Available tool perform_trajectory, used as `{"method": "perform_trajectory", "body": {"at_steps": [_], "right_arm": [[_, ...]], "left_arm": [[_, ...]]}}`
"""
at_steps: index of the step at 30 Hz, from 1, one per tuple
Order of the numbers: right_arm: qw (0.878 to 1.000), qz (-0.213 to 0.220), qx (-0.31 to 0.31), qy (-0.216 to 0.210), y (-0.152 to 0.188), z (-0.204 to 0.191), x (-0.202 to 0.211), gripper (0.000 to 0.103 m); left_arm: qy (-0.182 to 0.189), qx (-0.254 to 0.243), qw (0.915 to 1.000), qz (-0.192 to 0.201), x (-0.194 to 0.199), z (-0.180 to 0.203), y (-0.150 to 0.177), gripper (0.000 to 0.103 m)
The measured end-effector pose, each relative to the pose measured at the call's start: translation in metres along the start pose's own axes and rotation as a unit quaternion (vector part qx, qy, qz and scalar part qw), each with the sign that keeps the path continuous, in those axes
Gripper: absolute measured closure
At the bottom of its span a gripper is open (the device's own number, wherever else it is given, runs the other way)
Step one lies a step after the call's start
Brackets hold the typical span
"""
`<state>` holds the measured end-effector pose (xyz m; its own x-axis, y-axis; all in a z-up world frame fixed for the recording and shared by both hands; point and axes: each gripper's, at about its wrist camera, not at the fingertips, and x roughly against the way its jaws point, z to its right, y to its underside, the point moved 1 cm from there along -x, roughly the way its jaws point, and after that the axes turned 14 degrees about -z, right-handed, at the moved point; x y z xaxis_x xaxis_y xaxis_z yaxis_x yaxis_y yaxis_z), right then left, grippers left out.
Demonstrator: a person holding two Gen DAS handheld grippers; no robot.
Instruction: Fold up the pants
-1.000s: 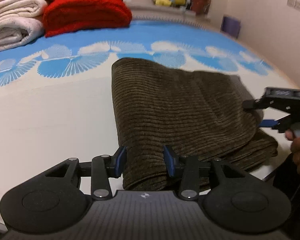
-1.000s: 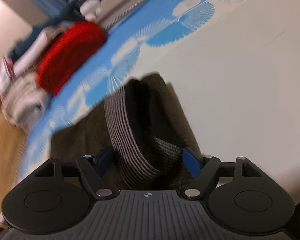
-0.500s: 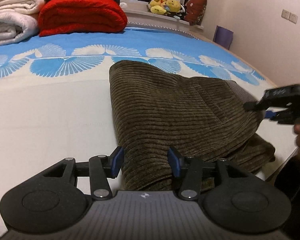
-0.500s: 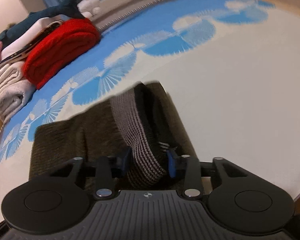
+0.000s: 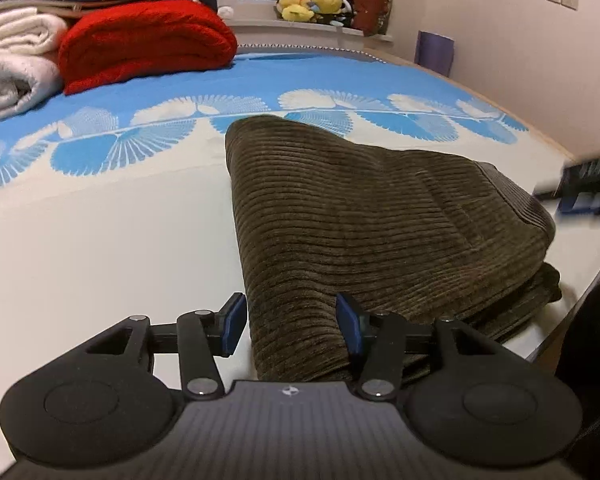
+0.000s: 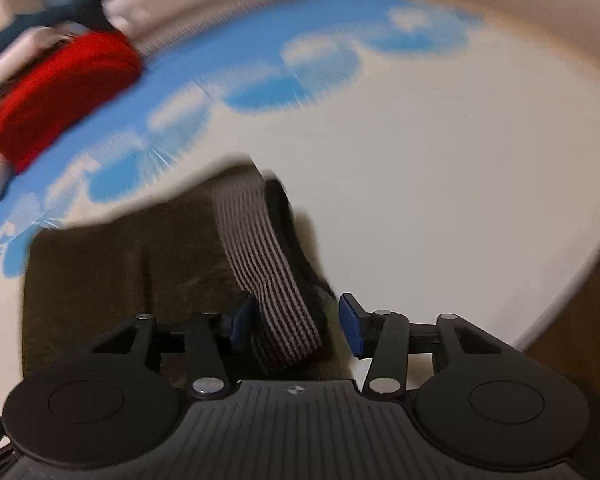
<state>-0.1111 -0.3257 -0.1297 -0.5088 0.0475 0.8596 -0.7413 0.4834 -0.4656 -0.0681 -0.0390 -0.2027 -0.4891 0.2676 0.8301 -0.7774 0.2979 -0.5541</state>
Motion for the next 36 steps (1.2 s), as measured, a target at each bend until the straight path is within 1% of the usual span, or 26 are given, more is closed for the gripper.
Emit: {"method": "perform_trajectory", "body": {"at_steps": [1, 2, 3, 4, 5, 6, 7, 8, 9, 11, 12, 14, 17, 19, 20, 21, 22, 23, 24, 25, 26, 27, 29, 31, 34, 36], "right_arm": [[0.998, 0.046, 0.018, 0.024, 0.003, -0.007, 0.014, 0.054], [0.995, 0.093, 0.032, 0.035, 0.006, -0.013, 0.026, 0.053], [0.990, 0.127, 0.049, 0.022, 0.007, -0.017, 0.035, 0.053], [0.988, 0.139, 0.066, 0.001, 0.005, -0.018, 0.035, 0.055], [0.987, 0.138, 0.084, -0.018, 0.005, -0.021, 0.032, 0.054], [0.987, 0.122, 0.103, -0.031, 0.005, -0.023, 0.021, 0.054], [0.989, 0.085, 0.117, -0.033, 0.006, -0.025, 0.005, 0.055], [0.991, 0.027, 0.127, -0.024, 0.008, -0.026, -0.017, 0.054], [0.991, -0.007, 0.137, 0.001, 0.014, -0.027, -0.036, 0.055], [0.986, 0.020, 0.163, 0.022, 0.015, -0.038, -0.034, 0.053], [0.984, 0.025, 0.177, 0.027, 0.017, -0.044, -0.033, 0.052], [0.983, 0.024, 0.178, 0.030, 0.015, -0.041, -0.036, 0.052], [0.984, 0.019, 0.174, 0.021, 0.011, -0.036, -0.036, 0.052], [0.983, 0.020, 0.182, 0.023, 0.015, -0.037, -0.034, 0.052], [0.982, 0.021, 0.186, 0.025, 0.016, -0.036, -0.035, 0.052], [0.981, 0.021, 0.190, 0.027, 0.017, -0.041, -0.035, 0.052], [0.981, 0.020, 0.192, 0.029, 0.018, -0.045, -0.036, 0.052], [0.980, 0.020, 0.194, 0.030, 0.018, -0.046, -0.036, 0.053], [0.980, 0.019, 0.194, 0.030, 0.018, -0.046, -0.036, 0.053], [0.980, 0.018, 0.194, 0.028, 0.019, -0.045, -0.035, 0.054], [0.980, 0.017, 0.197, 0.029, 0.020, -0.046, -0.035, 0.054], [0.980, 0.016, 0.198, 0.031, 0.020, -0.045, -0.034, 0.054], [0.980, 0.014, 0.197, 0.030, 0.020, -0.044, -0.035, 0.054], [0.980, 0.013, 0.195, 0.030, 0.020, -0.044, -0.035, 0.054], [0.980, 0.013, 0.195, 0.032, 0.019, -0.045, -0.036, 0.054], [0.980, 0.015, 0.194, 0.034, 0.020, -0.045, -0.035, 0.054]], "left_arm": [[0.002, 0.002, 1.0000, 0.001, -0.001, -0.001, 0.001, 0.046], [0.001, 0.005, 1.0000, 0.002, -0.002, -0.001, 0.001, 0.043], [-0.003, 0.009, 0.9999, 0.002, -0.002, -0.002, 0.001, 0.041], [-0.004, 0.011, 0.9999, 0.003, -0.002, -0.001, 0.002, 0.040], [-0.004, 0.013, 0.9999, 0.003, -0.002, -0.001, 0.002, 0.040], [-0.005, 0.015, 0.9999, 0.003, -0.001, -0.001, 0.001, 0.040], [-0.009, 0.017, 0.9998, 0.002, 0.001, 0.001, -0.001, 0.039], [-0.013, 0.022, 0.9997, 0.004, 0.004, 0.001, -0.005, 0.041], [-0.020, 0.030, 0.9993, 0.009, 0.007, 0.002, -0.011, 0.043], [-0.037, 0.030, 0.9985, 0.025, 0.011, 0.005, -0.029, 0.067], [-0.043, 0.027, 0.9982, 0.031, 0.012, 0.007, -0.041, 0.071], [-0.048, 0.025, 0.9977, 0.042, 0.010, 0.009, -0.070, 0.086], [-0.052, 0.022, 0.9967, 0.059, 0.000, 0.012, -0.119, 0.086], [-0.052, 0.027, 0.9968, 0.055, -0.015, 0.011, -0.148, 0.086], [-0.057, 0.032, 0.9968, 0.046, -0.026, 0.008, -0.160, 0.088], [-0.068, 0.034, 0.9968, 0.026, -0.044, 0.004, -0.168, 0.089], [-0.078, 0.032, 0.9964, -0.009, -0.065, 0.000, -0.172, 0.089], [-0.091, 0.020, 0.9945, -0.047, -0.089, -0.005, -0.174, 0.088], [-0.099, -0.001, 0.9932, -0.061, -0.105, -0.006, -0.174, 0.087], [-0.104, -0.023, 0.9930, -0.052, -0.108, -0.003, -0.175, 0.086], [-0.106, -0.030, 0.9926, -0.052, -0.107, -0.002, -0.178, 0.086], [-0.104, -0.018, 0.9931, -0.053, -0.103, -0.002, -0.183, 0.086], [-0.084, 0.026, 0.9950, -0.047, -0.085, -0.009, -0.187, 0.085], [-0.066, 0.051, 0.9960, -0.033, -0.060, -0.013, -0.177, 0.085], [-0.031, 0.052, 0.9982, -0.007, -0.019, -0.007, -0.144, 0.085], [-0.009, 0.049, 0.9987, -0.010, -0.006, -0.002, -0.111, 0.084]]}}
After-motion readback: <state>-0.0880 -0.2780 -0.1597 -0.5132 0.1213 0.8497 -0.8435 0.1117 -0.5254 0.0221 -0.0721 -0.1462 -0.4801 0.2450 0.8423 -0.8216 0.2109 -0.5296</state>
